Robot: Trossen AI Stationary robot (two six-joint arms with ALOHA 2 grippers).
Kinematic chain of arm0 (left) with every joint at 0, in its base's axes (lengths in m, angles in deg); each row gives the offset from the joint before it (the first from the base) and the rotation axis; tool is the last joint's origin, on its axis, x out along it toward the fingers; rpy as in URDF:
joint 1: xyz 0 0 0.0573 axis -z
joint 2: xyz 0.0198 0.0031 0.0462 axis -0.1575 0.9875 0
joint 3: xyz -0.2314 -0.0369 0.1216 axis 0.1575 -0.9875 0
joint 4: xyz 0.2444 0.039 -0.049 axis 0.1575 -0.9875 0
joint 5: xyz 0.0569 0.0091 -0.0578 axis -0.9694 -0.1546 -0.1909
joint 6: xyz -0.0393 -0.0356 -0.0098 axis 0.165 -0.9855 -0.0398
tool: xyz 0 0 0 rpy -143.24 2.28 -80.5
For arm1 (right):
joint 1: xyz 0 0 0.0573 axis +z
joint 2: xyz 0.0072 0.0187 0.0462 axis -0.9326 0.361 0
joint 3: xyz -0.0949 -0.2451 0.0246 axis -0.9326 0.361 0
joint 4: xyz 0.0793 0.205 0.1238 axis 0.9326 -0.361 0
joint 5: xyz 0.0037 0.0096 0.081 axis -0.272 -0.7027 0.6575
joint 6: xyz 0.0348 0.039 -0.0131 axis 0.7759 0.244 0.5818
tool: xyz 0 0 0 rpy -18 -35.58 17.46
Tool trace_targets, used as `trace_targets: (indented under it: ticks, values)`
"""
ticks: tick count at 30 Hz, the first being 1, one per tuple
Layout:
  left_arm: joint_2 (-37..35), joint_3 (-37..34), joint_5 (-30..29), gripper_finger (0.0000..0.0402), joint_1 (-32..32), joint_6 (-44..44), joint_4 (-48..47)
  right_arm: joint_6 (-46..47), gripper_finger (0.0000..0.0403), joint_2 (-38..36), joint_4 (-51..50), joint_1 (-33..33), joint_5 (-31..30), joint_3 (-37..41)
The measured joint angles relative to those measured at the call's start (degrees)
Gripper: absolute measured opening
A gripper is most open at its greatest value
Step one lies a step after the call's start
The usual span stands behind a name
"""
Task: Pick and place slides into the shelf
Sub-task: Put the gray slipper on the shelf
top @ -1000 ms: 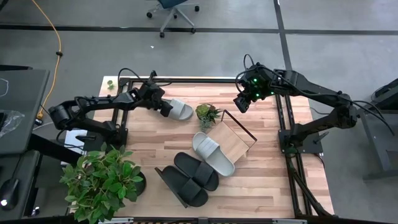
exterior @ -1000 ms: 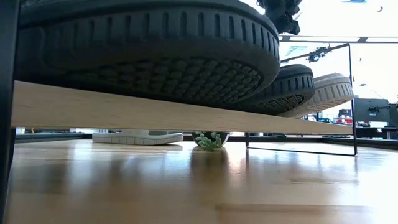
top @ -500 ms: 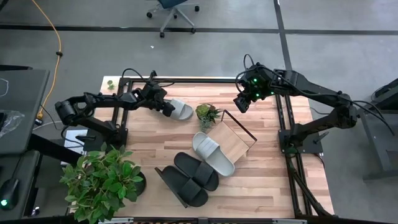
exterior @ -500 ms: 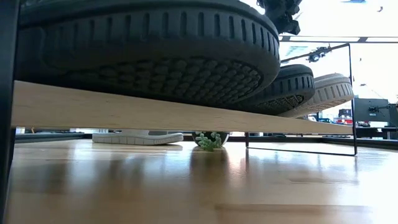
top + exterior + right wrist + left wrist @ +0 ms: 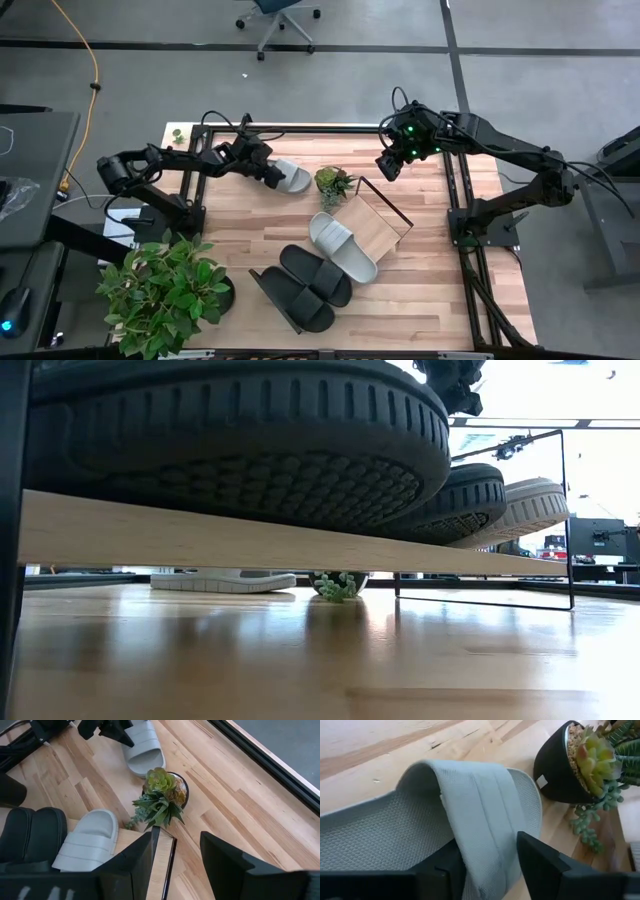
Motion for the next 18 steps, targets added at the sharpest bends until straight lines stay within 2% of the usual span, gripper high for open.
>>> trace_targets:
  ticks: [11, 13, 18]
  values:
    - [0.0, 0.0, 0.2, 0.0017, 0.0, 0.1, 4.1, 0.0, 0.0156, 0.0, 0.0, 0.0, -0.4, 0.0]
    - [0.0, 0.0, 0.2, 0.0008, 0.0, 0.2, 4.1, 0.0, 0.0156, 0.0, 0.0, 0.0, -0.4, 0.0]
    - [-0.1, 0.0, 0.1, 0.0021, 0.0, 0.2, 4.0, -0.1, 0.0156, 0.0, 0.0, 0.0, -0.4, 0.0]
